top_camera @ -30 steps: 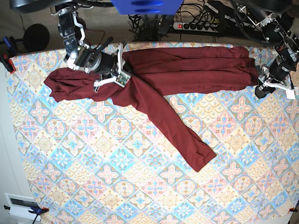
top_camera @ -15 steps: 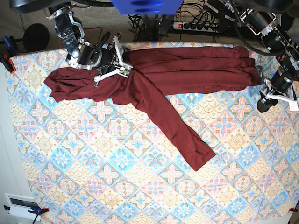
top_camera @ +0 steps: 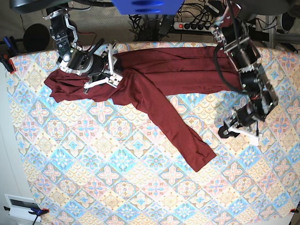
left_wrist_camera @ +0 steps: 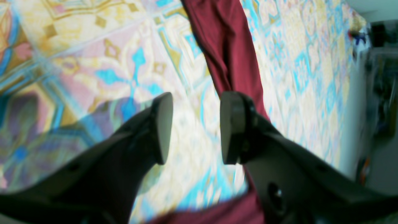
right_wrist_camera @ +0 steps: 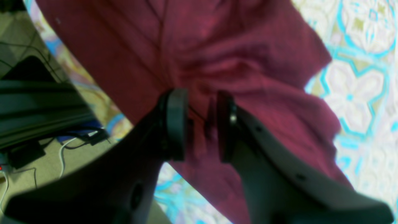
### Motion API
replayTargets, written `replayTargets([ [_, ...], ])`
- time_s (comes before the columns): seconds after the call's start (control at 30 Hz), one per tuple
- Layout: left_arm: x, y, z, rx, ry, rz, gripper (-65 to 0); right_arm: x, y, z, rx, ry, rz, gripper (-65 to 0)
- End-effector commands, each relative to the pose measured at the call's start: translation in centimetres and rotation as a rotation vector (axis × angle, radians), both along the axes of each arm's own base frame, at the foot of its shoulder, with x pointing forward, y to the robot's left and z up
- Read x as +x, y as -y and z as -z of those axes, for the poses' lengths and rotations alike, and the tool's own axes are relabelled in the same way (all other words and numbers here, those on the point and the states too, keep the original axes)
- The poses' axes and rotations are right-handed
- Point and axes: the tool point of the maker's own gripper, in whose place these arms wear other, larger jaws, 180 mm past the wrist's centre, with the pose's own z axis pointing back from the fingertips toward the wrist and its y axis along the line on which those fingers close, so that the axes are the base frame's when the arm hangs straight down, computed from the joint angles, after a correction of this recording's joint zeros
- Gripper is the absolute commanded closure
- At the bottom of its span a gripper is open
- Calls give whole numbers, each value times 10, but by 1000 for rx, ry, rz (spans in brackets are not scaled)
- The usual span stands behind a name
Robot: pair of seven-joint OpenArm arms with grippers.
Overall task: Layout the t-shirt on the table in an organized manner, then fold the t-shirt properly
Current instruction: 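Grasp the loose sleeve with the left gripper and drag it onto the band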
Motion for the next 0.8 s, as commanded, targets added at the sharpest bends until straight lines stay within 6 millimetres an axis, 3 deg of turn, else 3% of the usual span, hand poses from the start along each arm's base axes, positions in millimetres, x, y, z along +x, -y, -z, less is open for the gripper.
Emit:
replayTargets([
  [0.0, 15, 5, -12, -22, 51, -8, -245, 8, -2, -11, 22, 38, -4, -155],
  [0.23, 42, 58, 11, -100, -1, 6, -245, 9, -2, -12, 22, 43, -4, -155],
  [0.4, 45, 80, 19, -72, -11, 17, -245, 10, -2, -12, 22, 44, -4, -155],
  [0.57, 48, 73, 22, -25, -4, -27, -245, 11, -2, -13, 22, 47, -4, -155],
  [0.77, 43, 82, 37, -77, -83, -85, -246, 17, -2, -16, 23, 62, -6, -155],
])
